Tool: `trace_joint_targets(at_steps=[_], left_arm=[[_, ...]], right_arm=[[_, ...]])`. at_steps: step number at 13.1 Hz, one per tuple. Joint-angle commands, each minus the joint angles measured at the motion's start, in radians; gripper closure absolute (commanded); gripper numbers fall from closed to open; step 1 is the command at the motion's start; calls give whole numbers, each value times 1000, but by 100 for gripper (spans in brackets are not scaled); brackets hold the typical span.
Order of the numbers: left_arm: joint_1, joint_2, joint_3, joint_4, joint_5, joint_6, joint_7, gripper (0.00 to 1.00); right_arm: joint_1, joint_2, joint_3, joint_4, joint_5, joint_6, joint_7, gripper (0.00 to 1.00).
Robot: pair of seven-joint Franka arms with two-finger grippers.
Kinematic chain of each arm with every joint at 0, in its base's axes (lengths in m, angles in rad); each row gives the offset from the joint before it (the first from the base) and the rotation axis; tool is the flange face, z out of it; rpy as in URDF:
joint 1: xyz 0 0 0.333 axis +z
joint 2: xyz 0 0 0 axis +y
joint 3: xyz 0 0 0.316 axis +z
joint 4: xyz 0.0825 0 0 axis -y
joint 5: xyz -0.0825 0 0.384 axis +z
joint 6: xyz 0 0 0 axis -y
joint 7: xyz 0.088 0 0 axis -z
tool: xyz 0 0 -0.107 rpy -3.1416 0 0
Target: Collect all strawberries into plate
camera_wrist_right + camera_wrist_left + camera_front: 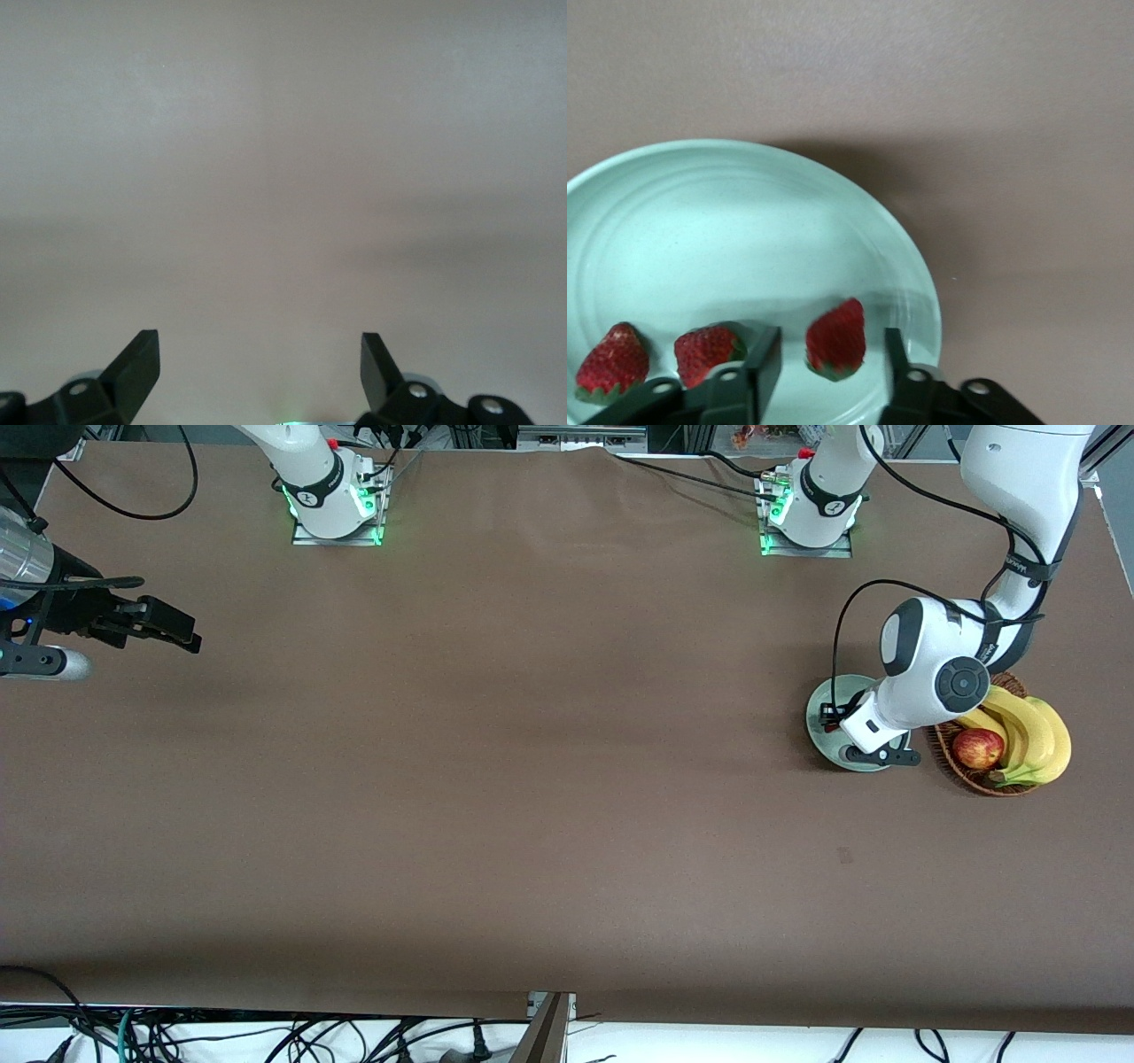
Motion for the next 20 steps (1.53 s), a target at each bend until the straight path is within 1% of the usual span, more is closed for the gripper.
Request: trace_joint_targets(at_steps=[1,3,4,7,8,9,11,12,13,15,17,20], left_arm=[[-11,-70,4,108,-20,-183,34,0],[-6,-124,0,211,-20,-316,40,0],[-5,-155,-2,248,-20,-362,40,0],[-11,-251,-8,322,-20,-458,28,0],[-38,-264,3,352,-25,-502,23,0],[-69,-267,20,398,-25,-554,18,0],[-138,-270,81,478,-26,-622,-2,0],[-155,-270,90,515,-28,-647,-6,0],[-166,-270,104,542,-28,-659,-6,0],[-200,-267,159,584,-40,-696,4,0],[-197,-269,173,596,-45,-722,30,0],[-186,-269,172,628,-43,-763,49,0]], right_arm=[[-14,12,11,24,-13,-1,-13,0],[-14,12,11,24,-14,1,-18,0],[-14,12,11,24,-14,-1,-18,0],[-12,12,13,24,-12,-1,-18,0],[-12,12,13,24,-12,-1,-18,0],[-14,12,13,24,-12,-1,-18,0],[-14,12,13,24,-13,-1,-18,0],[-14,12,13,24,-14,-1,-18,0],[-14,12,13,24,-14,-1,-18,0],[-14,12,13,24,-15,1,-18,0],[-14,12,13,24,-15,-1,-18,0],[-14,12,13,24,-15,1,-18,0]])
